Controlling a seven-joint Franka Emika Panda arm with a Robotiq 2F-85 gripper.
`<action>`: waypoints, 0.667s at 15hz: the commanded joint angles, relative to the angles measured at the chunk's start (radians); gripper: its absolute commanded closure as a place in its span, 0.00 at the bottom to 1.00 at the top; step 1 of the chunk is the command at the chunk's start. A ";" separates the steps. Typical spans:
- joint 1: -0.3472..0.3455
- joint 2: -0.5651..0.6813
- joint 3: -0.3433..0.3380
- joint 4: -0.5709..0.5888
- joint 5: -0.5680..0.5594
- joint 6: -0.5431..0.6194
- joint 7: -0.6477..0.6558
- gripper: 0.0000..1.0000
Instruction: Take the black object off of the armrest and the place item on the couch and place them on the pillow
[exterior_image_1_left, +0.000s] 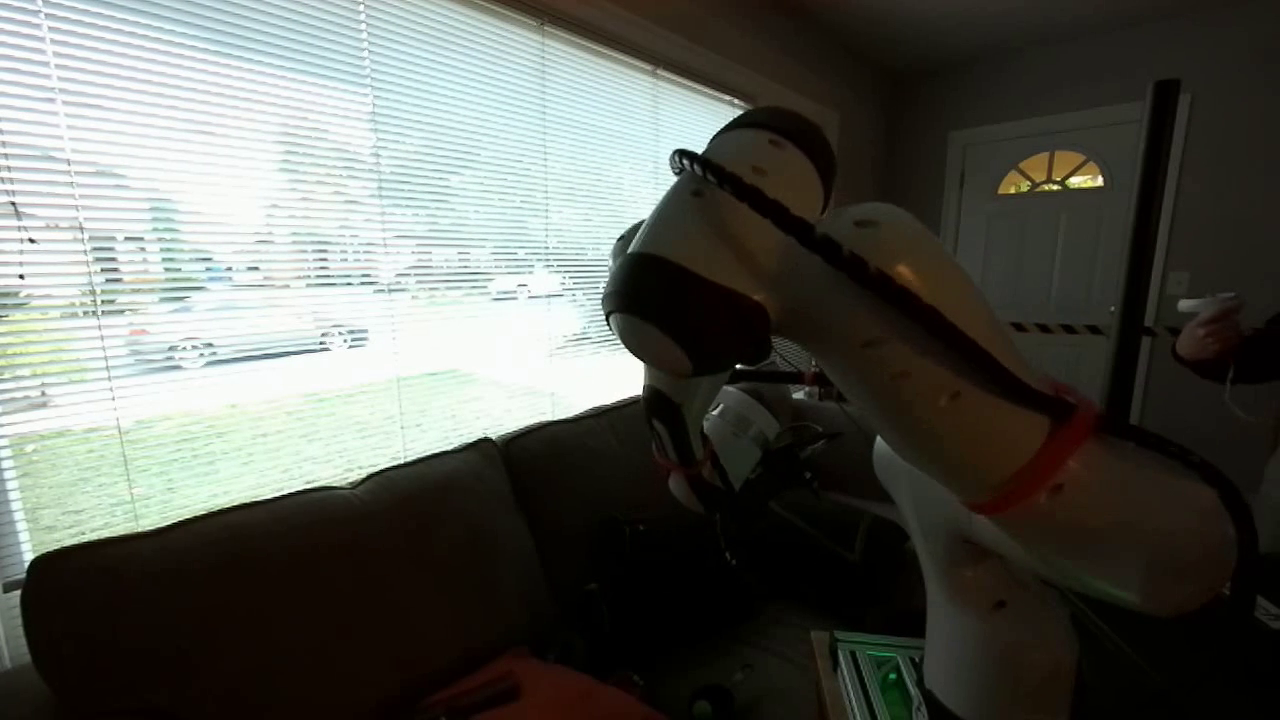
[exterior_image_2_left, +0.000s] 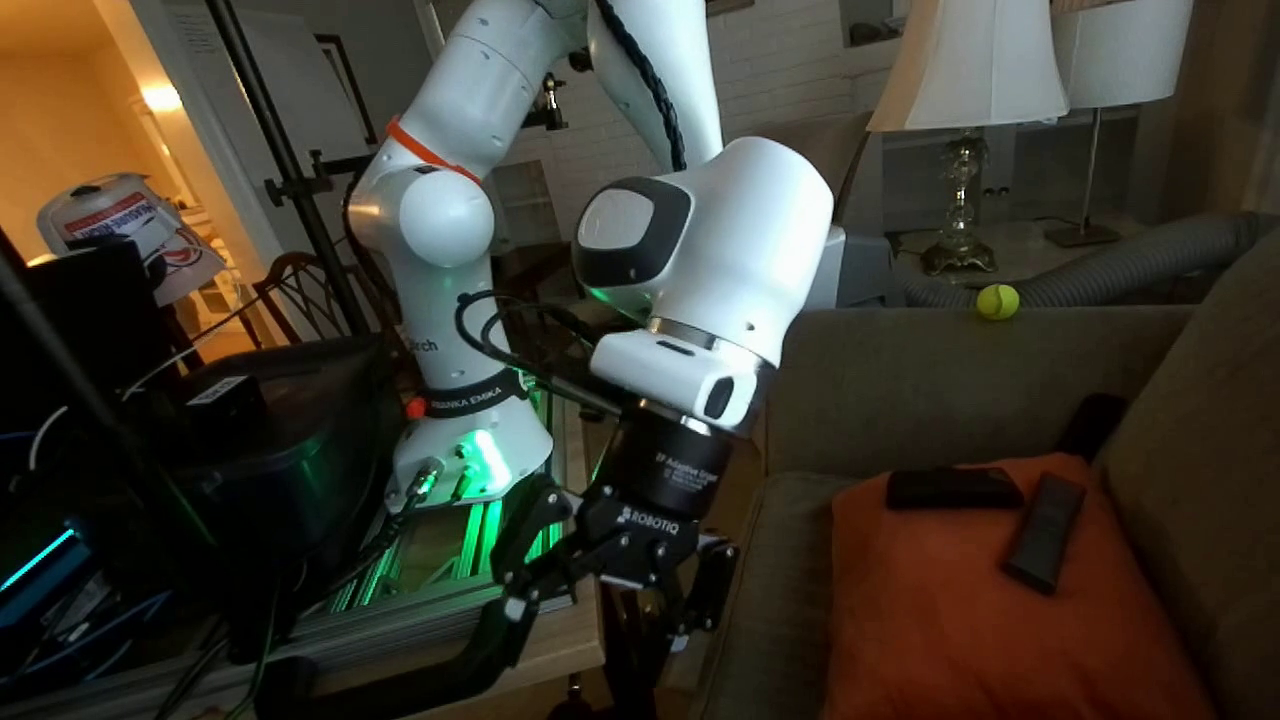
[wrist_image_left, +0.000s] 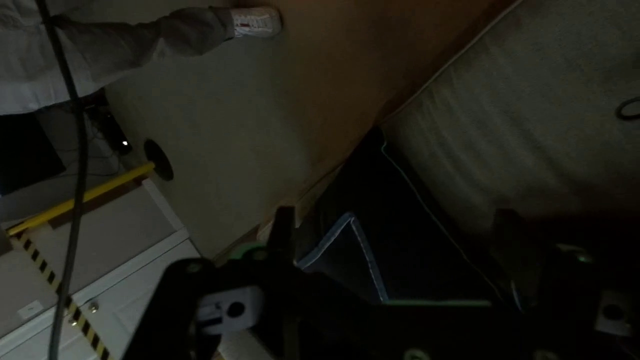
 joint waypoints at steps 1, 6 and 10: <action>-0.203 -0.145 0.107 0.070 0.010 0.071 -0.104 0.00; -0.473 -0.267 0.366 0.159 0.025 0.060 -0.141 0.00; -0.742 -0.327 0.648 0.178 0.066 0.094 -0.229 0.00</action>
